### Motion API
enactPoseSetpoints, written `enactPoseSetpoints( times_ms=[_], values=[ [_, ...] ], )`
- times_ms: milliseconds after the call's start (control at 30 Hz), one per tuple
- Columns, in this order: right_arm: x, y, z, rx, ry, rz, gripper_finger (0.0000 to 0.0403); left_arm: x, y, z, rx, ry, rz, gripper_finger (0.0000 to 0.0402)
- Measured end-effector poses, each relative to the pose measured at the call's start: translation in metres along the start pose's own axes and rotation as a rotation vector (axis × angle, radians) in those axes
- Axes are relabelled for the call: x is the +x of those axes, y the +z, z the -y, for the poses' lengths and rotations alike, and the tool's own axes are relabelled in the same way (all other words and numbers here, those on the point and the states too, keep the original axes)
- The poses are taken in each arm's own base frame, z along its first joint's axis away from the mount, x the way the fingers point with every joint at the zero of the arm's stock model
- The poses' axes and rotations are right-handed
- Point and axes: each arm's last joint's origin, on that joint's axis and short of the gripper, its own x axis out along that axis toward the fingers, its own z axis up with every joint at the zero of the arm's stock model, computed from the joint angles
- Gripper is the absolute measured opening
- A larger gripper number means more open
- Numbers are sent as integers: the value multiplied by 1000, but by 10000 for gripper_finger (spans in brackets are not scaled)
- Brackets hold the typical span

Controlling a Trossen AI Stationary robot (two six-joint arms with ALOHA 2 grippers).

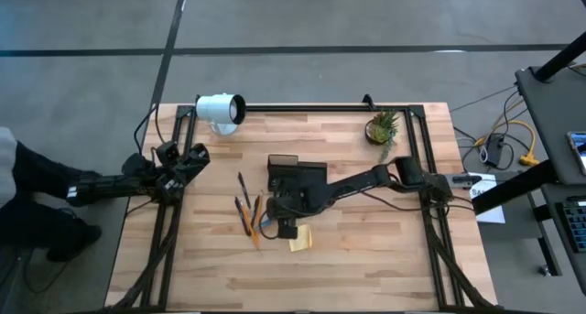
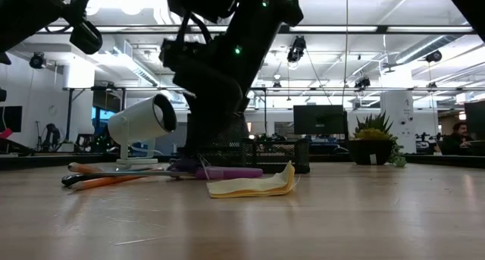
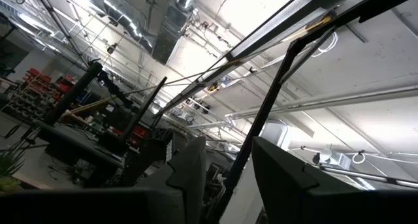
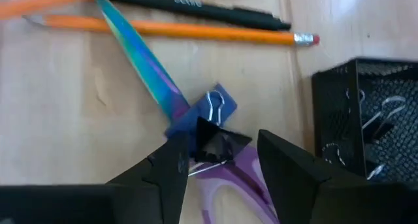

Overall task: Pick and place office supplies into organizer
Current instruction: Put the black binder clip into the black desk organizer

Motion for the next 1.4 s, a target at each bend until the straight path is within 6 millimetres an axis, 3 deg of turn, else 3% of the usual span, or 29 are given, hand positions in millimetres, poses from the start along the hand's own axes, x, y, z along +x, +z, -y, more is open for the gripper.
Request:
enactPoseSetpoints(
  times_ms=[333,1067,1400],
  values=[
    [4,1,19,71,-42,-13,114,0,0,0,0,0,0,109],
    [7,-1,28,-1,-52,-23,22,0,0,0,0,0,0,109],
    [-11,10,33,60,-60,-28,14,0,0,0,0,0,0,109]
  ],
)
